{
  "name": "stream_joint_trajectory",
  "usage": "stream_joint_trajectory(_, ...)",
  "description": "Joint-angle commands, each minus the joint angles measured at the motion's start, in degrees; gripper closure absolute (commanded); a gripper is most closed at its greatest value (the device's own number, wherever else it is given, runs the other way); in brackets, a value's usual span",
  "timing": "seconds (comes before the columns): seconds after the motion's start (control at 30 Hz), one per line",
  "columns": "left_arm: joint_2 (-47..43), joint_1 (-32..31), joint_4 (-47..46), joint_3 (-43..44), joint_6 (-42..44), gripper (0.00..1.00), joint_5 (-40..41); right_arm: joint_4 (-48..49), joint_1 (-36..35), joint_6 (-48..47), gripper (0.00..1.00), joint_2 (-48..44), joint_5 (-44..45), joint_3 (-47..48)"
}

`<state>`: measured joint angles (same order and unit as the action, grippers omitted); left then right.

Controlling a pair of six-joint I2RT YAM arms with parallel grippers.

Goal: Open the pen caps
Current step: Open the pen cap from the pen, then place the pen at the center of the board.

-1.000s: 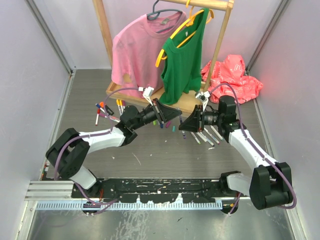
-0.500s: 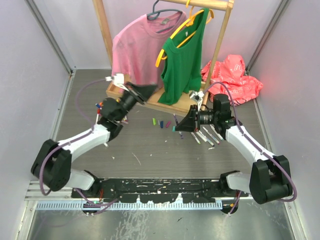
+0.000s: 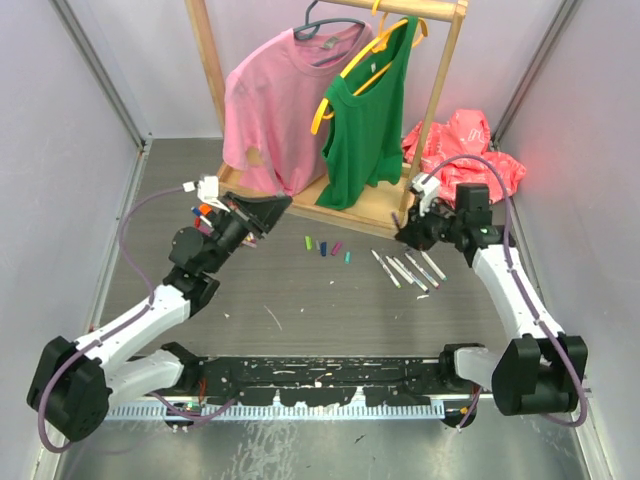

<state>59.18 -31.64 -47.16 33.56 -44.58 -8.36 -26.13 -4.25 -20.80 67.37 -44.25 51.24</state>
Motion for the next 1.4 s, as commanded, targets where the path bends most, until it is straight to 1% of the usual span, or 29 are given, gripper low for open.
stream_joint_trajectory(0.0,1.29,-0.17,5.23,-3.42,-5.86,1.0,-8.28,-5.42,7.15,-9.58,0.96,-2.94,19.96,-0.66)
stream_joint_trajectory(0.1,4.36,-1.54,5.18,-4.42,-8.75,1.0,-9.72,-6.4,11.63,-11.53,0.96,-1.51,23.31,-1.43)
stream_joint_trajectory(0.17,5.8,-4.4,5.78,-4.4,-7.71,1.0,-8.1,-7.41,14.03,-12.37,0.96,-0.05,23.96,-0.69)
stream_joint_trajectory(0.2,6.31,-6.43,6.94,-4.09,-6.43,1.0,-6.56,-7.7,14.77,-12.73,0.95,0.86,24.66,-0.44)
stream_joint_trajectory(0.3,7.66,-12.39,14.29,-1.73,-1.94,1.0,-0.63,-7.34,15.38,-14.19,0.93,3.57,27.87,-0.22)
stream_joint_trajectory(0.37,8.78,-15.76,17.49,-0.68,-0.48,1.0,3.59,-6.91,15.41,-15.07,0.91,6.02,29.48,-0.05)
stream_joint_trajectory(0.43,9.99,-18.11,18.75,-0.35,0.0,1.0,6.2,-6.68,15.41,-16.09,0.9,8.81,30.86,0.39)
stream_joint_trajectory(0.57,12.23,-21.65,19.43,-0.75,-0.56,1.0,11.95,-6.84,15.46,-16.16,0.89,14.31,30.46,1.43)
stream_joint_trajectory(0.67,15.45,-22.99,19.83,0.15,-1.17,1.0,14.42,-6.74,15.41,-16.19,0.88,17.52,29.12,1.9)
stream_joint_trajectory(0.8,20.36,-23.78,22.84,3.67,-2.27,1.0,14.88,-6.04,15.4,-16.07,0.88,20.98,29.35,2.68)
stream_joint_trajectory(0.97,26.19,-24.92,29.06,9.1,-3.07,1.0,17.31,-5.4,15.34,-15.77,0.85,22.78,29.43,2.99)
stream_joint_trajectory(1.1,30.87,-25.18,35.58,14.44,-3.59,1.0,17.58,-4.68,15.4,-15.76,0.84,24.29,31.03,2.81)
stream_joint_trajectory(1.27,34.91,-25.57,39.3,18.37,-4.18,1.0,18.96,-4.66,15.34,-15.35,0.8,24.77,31.15,2.81)
stream_joint_trajectory(1.37,37.21,-25.62,42.33,21.31,-4.22,1.0,18.62,-4.68,15.44,-15.09,0.75,25.03,31.54,2.82)
